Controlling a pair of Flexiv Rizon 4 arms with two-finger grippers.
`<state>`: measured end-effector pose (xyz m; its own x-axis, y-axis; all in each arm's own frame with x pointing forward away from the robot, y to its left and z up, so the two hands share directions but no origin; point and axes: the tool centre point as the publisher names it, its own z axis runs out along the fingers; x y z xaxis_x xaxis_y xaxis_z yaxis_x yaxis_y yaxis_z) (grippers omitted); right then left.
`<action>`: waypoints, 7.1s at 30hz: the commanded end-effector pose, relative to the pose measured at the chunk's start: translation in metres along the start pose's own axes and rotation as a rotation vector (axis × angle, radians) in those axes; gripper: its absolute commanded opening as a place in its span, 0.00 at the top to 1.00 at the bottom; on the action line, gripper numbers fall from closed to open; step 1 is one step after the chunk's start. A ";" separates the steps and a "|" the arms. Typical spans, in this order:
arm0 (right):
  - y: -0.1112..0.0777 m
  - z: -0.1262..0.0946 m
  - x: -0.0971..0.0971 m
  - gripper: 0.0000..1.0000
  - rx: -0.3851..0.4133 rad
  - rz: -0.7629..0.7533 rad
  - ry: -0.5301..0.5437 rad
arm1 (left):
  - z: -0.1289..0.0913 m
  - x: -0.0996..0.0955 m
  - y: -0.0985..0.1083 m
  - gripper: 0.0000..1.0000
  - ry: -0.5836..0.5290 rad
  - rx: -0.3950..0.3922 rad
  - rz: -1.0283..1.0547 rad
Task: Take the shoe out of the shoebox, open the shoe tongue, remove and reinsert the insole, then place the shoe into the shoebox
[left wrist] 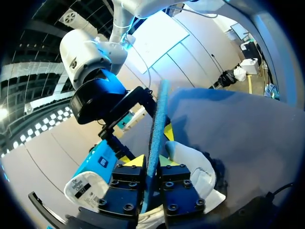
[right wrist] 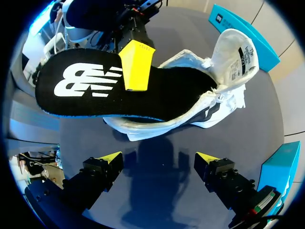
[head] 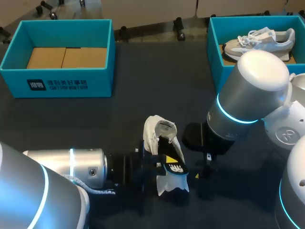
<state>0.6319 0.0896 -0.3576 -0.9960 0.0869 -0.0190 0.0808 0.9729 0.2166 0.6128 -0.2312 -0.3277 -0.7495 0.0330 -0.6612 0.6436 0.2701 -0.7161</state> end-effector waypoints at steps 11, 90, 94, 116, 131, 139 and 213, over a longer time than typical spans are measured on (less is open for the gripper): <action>-0.002 0.000 0.001 0.00 -0.004 -0.001 -0.002 | 0.009 0.004 0.015 1.00 -0.067 -0.036 0.078; -0.002 0.000 0.001 0.00 -0.004 -0.001 -0.002 | 0.008 -0.006 0.031 1.00 0.007 -0.081 0.136; -0.002 0.000 0.001 0.00 -0.004 -0.001 -0.002 | 0.011 -0.010 0.038 1.00 0.007 -0.102 0.135; -0.002 0.000 0.001 0.00 -0.004 -0.001 -0.002 | -0.007 -0.008 0.023 0.75 0.066 -0.058 0.015; -0.002 0.000 0.001 0.00 -0.004 -0.001 -0.002 | -0.002 0.004 0.006 1.00 0.103 -0.009 0.035; -0.002 0.000 0.001 0.00 -0.004 -0.001 -0.002 | 0.005 0.004 0.018 1.00 0.059 -0.024 0.116; -0.002 0.000 0.001 0.00 -0.004 -0.001 -0.002 | -0.038 -0.014 0.009 0.67 0.371 -0.077 0.002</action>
<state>0.6318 0.0896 -0.3575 -0.9960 0.0869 -0.0191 0.0808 0.9729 0.2166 0.6231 -0.2056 -0.3288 -0.7636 0.3073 -0.5679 0.6454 0.3365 -0.6857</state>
